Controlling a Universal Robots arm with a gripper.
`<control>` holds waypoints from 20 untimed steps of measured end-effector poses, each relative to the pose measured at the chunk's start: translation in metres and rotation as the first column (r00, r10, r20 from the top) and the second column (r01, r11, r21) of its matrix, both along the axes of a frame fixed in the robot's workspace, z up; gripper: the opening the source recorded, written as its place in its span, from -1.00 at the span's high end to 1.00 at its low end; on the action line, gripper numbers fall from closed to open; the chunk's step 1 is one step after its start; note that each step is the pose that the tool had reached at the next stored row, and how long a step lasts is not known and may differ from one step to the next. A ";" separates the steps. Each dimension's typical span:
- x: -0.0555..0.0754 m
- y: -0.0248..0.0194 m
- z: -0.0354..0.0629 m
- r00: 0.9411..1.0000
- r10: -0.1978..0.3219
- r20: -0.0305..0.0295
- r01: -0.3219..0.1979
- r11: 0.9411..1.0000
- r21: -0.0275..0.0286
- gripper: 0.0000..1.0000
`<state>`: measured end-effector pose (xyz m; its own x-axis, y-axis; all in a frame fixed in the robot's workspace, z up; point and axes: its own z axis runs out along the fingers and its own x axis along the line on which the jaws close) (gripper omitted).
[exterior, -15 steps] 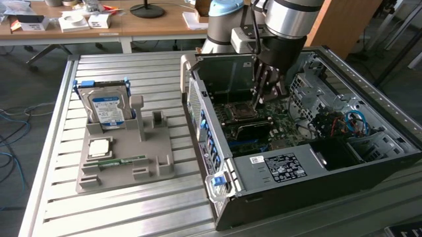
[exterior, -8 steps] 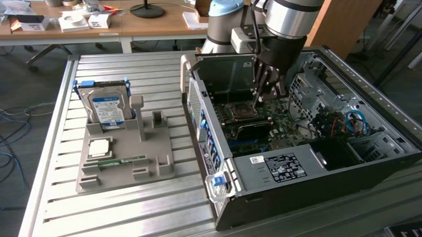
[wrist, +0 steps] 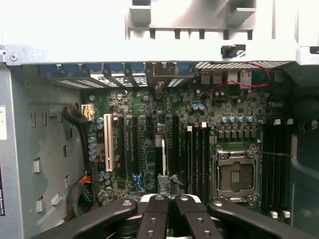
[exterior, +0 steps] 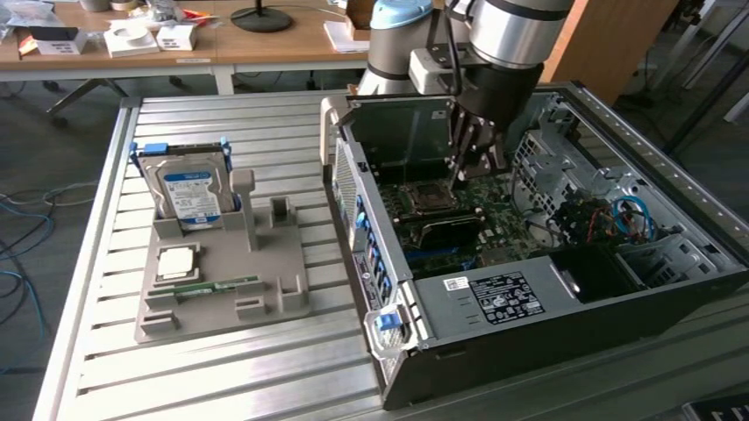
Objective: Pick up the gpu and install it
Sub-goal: 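Press down on the gpu until it lock into place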
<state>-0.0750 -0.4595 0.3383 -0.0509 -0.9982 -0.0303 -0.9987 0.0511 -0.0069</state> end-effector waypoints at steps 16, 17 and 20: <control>-0.002 0.0045 -0.0081 1.000 -0.005 0.000 0.005 1.000 0.000 0.79; -0.002 0.0045 -0.0093 1.000 -0.007 0.000 0.007 1.000 0.000 0.79; -0.002 0.0045 -0.0133 1.000 -0.015 0.000 0.015 1.000 0.000 0.79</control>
